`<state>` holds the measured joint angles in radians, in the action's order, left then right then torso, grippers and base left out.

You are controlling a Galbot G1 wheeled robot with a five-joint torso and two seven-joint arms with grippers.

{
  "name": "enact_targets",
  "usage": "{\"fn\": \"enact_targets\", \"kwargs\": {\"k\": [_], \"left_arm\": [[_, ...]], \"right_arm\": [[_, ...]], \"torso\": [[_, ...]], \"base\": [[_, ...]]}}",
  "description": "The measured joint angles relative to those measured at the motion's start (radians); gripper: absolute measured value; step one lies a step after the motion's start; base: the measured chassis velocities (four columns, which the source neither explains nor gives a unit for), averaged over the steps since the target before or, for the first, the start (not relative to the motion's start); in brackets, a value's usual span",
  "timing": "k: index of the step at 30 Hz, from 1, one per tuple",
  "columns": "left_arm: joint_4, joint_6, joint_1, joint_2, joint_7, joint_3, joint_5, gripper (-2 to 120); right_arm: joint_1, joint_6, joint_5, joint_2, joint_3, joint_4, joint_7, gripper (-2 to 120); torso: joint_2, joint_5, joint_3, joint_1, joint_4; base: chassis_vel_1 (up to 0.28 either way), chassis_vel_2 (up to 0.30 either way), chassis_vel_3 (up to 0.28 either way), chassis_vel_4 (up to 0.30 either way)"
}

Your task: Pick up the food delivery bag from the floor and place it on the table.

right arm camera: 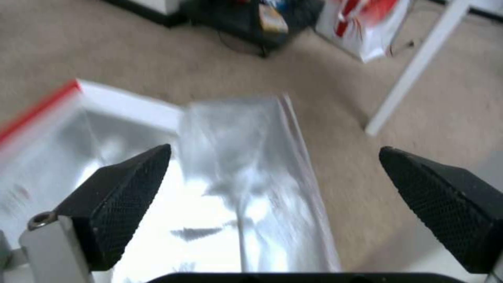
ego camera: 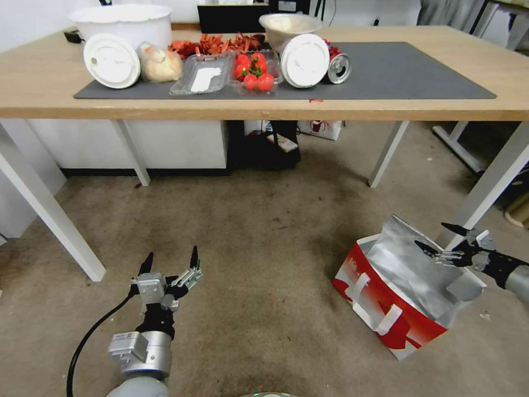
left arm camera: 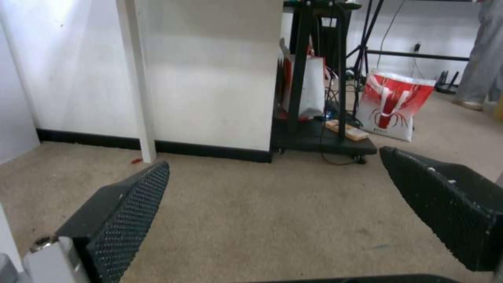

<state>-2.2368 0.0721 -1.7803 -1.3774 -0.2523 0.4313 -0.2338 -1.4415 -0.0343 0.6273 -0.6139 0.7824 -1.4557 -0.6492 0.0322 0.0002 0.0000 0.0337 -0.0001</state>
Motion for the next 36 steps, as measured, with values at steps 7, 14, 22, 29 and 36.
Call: {"fn": "enact_targets", "kwargs": {"k": [7,14,22,29,36], "left_arm": [[0.002,-0.001,-0.003,0.000,-0.001,-0.011,0.015,100],[0.016,0.000,-0.003,-0.005,-0.007,-0.019,0.024,100],[0.016,0.001,0.003,-0.002,-0.012,-0.016,0.020,100],[0.017,0.001,0.005,-0.009,-0.012,-0.016,0.021,100],[0.014,0.000,0.008,-0.011,-0.016,-0.011,0.018,100]], "right_arm": [[0.018,0.003,-0.020,0.010,-0.021,0.068,-0.040,100],[0.044,0.002,-0.034,0.020,-0.049,0.125,-0.059,100],[0.078,0.013,-0.046,0.040,-0.093,0.167,-0.069,100],[0.124,0.025,-0.039,0.042,-0.141,0.193,-0.074,100],[0.152,0.026,-0.054,0.034,-0.160,0.251,-0.125,100]], "torso": [[0.000,-0.0001,0.000,0.000,0.0000],[0.001,-0.0001,0.000,0.000,0.0000],[0.001,-0.0001,0.000,0.000,-0.0002],[0.001,-0.0001,0.000,0.000,0.0001],[0.001,-0.0002,0.000,0.000,-0.0002]], "base": [[0.000,0.000,0.000,0.000],[0.000,0.000,0.000,0.000],[0.000,0.000,0.000,0.000],[0.000,0.000,0.000,0.000],[0.000,0.000,0.000,0.000]]}}
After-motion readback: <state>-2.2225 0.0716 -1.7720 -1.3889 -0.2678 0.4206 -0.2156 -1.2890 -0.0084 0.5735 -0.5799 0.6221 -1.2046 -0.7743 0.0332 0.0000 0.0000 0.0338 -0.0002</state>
